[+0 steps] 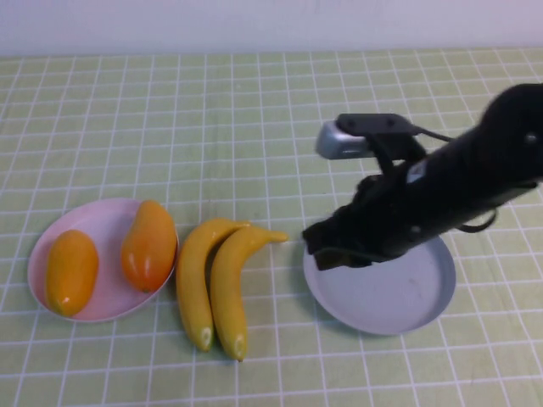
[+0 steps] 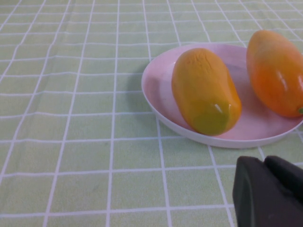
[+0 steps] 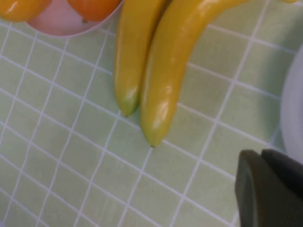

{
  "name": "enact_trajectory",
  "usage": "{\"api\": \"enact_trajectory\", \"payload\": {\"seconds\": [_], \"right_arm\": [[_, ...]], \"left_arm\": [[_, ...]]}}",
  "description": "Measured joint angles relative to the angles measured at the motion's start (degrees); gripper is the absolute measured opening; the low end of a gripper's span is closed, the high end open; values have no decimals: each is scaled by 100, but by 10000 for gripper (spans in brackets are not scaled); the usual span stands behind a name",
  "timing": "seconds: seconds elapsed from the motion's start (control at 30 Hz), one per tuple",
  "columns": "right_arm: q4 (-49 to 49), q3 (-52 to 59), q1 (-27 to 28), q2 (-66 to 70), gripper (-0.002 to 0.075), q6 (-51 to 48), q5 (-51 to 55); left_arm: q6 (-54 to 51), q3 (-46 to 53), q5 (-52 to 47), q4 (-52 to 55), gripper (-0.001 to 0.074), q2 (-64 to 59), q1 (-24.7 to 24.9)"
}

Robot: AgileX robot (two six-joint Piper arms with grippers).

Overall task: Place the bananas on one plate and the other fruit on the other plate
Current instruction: Put another type of fruit in the right plate

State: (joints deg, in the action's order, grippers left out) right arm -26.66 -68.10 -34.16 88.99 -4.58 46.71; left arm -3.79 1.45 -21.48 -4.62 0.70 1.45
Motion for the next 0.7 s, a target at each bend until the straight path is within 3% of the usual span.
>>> {"api": "enact_trajectory", "payload": {"seconds": [0.23, 0.33, 0.53, 0.7], "right_arm": [[193, -1510, -444, 1415, 15, 299, 612], [325, -2114, -546, 1911, 97, 598, 822], [548, -3128, -673, 2776, 349, 1317, 1000], [628, -3668, -682, 3270, 453, 1591, 1016]], "left_arm": [[0, 0, 0, 0, 0, 0, 0], [0, 0, 0, 0, 0, 0, 0], [0, 0, 0, 0, 0, 0, 0], [0, 0, 0, 0, 0, 0, 0]]}}
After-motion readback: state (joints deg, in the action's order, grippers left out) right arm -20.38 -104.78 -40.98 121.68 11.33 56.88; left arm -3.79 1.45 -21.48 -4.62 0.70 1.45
